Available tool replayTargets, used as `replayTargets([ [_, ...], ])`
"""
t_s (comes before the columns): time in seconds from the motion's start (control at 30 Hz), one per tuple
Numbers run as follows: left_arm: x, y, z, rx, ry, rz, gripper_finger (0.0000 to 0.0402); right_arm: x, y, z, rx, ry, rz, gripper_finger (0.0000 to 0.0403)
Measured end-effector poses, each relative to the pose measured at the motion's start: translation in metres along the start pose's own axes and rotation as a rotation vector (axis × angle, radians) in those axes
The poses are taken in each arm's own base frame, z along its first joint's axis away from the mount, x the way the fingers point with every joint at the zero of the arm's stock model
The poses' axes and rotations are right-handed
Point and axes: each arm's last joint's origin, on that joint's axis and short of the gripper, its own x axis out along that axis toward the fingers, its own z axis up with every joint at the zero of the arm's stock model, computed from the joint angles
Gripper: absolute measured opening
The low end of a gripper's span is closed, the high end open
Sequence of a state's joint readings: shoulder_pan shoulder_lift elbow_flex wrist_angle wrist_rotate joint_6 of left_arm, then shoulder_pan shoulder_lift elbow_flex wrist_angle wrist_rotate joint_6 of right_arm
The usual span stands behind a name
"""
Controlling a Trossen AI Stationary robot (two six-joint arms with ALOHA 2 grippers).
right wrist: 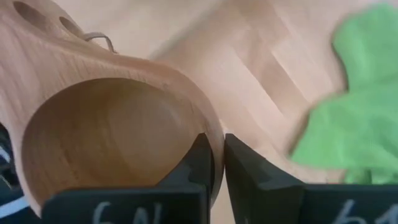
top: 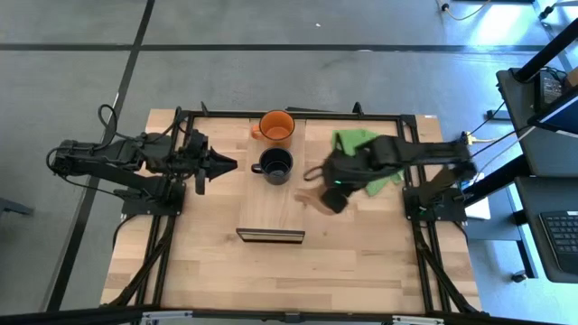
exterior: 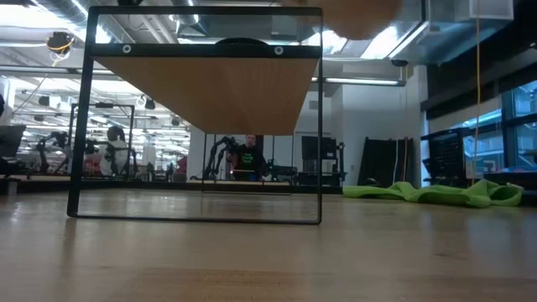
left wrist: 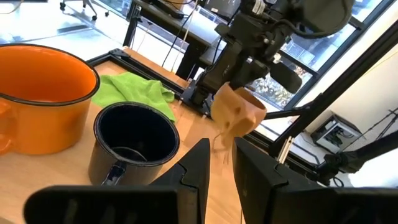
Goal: Stack small to large cups/mugs on shelf
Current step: Put the brown mug on the shelf
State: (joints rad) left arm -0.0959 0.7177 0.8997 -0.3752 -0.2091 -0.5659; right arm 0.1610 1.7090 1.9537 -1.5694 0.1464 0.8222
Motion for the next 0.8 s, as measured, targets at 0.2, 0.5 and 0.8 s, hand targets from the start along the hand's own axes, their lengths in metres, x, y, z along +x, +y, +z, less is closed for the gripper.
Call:
replayTargets([
  [0.2,0.0,0.002,-0.004,0.011,0.038,0.024,0.0063,0.009,0.032,0.04,-0.054,-0.048,0.05,0.0027],
  [0.5,-0.001,0.006,-0.009,0.047,0.092,0.056,0.0063,0.044,0.062,0.063,-0.054,-0.049,0.142,0.0027],
  [0.8,-0.005,0.006,-0.008,0.075,0.08,0.047,0.0063,0.073,0.084,0.078,-0.043,-0.113,0.204,0.0027],
])
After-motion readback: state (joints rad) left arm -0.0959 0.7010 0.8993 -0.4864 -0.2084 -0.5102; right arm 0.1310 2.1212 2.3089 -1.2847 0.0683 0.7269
